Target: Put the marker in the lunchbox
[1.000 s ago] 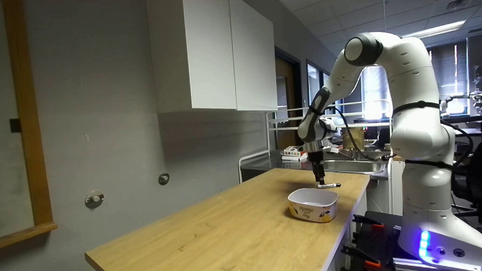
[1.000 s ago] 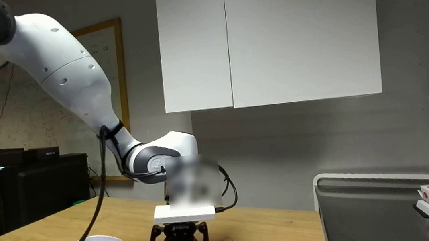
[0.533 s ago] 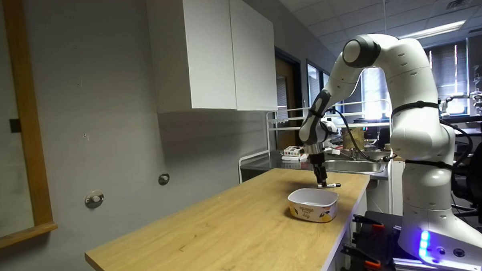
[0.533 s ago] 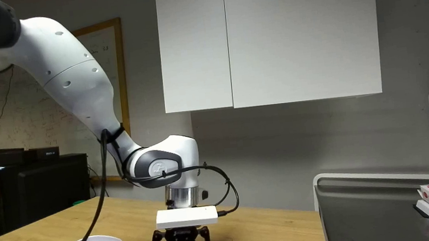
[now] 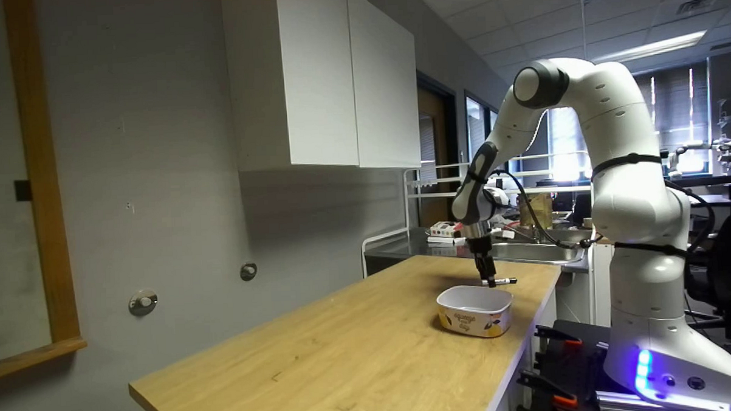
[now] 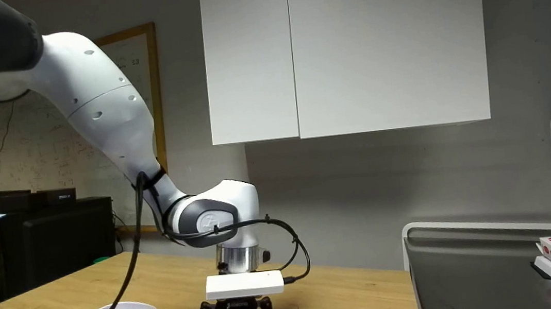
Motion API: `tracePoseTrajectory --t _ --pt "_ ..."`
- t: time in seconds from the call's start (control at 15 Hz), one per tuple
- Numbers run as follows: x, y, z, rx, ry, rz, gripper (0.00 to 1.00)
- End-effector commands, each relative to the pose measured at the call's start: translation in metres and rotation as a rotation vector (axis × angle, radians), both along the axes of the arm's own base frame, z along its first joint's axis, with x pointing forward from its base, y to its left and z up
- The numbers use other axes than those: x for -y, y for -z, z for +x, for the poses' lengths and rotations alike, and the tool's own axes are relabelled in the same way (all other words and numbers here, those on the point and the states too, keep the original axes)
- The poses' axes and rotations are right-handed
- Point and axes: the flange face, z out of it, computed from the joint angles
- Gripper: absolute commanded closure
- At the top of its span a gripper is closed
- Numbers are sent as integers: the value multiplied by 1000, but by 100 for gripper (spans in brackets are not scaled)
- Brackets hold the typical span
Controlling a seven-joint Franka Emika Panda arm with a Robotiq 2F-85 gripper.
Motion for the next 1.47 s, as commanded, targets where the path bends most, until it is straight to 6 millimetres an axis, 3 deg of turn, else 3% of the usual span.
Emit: tracePoseTrajectory --t 0.0,0.6,0.67,1.0,1.4 --pt "7 6 10 -1 -8 -9 25" --pt "13 -12 16 28 0 -36 95" --pt "12 -12 17 28 1 -37 100" --pt "7 -26 17 48 40 -44 95" --pt "-16 -105 16 181 258 -88 95"
